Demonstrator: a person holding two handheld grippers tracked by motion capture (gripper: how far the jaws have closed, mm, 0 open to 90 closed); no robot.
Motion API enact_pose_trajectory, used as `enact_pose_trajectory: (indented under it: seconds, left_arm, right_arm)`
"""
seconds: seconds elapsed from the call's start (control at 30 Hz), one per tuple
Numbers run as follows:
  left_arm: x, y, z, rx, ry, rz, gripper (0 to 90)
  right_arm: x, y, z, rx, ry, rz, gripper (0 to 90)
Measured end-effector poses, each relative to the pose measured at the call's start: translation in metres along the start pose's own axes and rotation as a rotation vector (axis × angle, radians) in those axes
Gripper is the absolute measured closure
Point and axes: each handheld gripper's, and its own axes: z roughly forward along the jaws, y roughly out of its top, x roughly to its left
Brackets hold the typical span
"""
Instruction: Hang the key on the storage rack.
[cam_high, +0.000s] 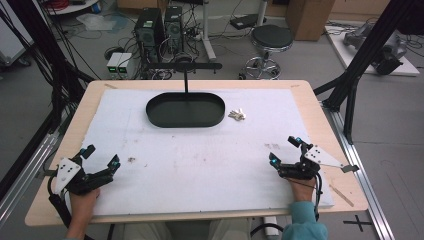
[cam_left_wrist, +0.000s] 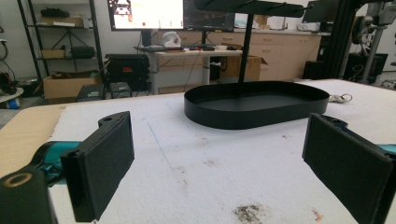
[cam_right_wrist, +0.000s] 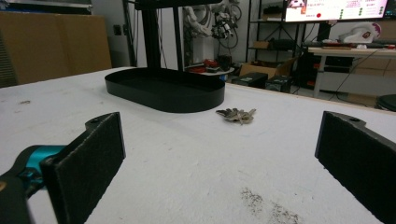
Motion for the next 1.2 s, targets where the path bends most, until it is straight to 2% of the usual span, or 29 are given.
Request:
enact_pose_trajectory:
  seconds: [0.7, 0.83, 0.9, 1.0, 1.2]
  left_arm:
    - [-0.001, 0.0, 0.001, 0.01, 0.0, 0.009, 9.4]
    - [-0.001, 0.0, 0.001, 0.012, 0.0, 0.005, 9.4]
    - [-0.001, 0.0, 0.001, 0.013, 0.0, 0.005, 9.4]
    - [0.0, 0.001, 0.001, 0.014, 0.0, 0.003, 9.4]
    - [0.0, 0.001, 0.001, 0.015, 0.0, 0.003, 9.4]
  right_arm:
    - [-0.001, 0.0, 0.0, -0.006, -0.004, 0.005, 0.7]
    - [-0.005, 0.003, 0.003, 0.035, 0.009, 0.036, 0.7]
    - [-0.006, 0.006, 0.006, 0.054, 0.003, 0.017, 0.7]
    - [-0.009, 0.015, 0.009, 0.074, 0.006, 0.017, 0.7]
    - [-0.018, 0.044, 0.024, 0.127, 0.009, -0.013, 0.7]
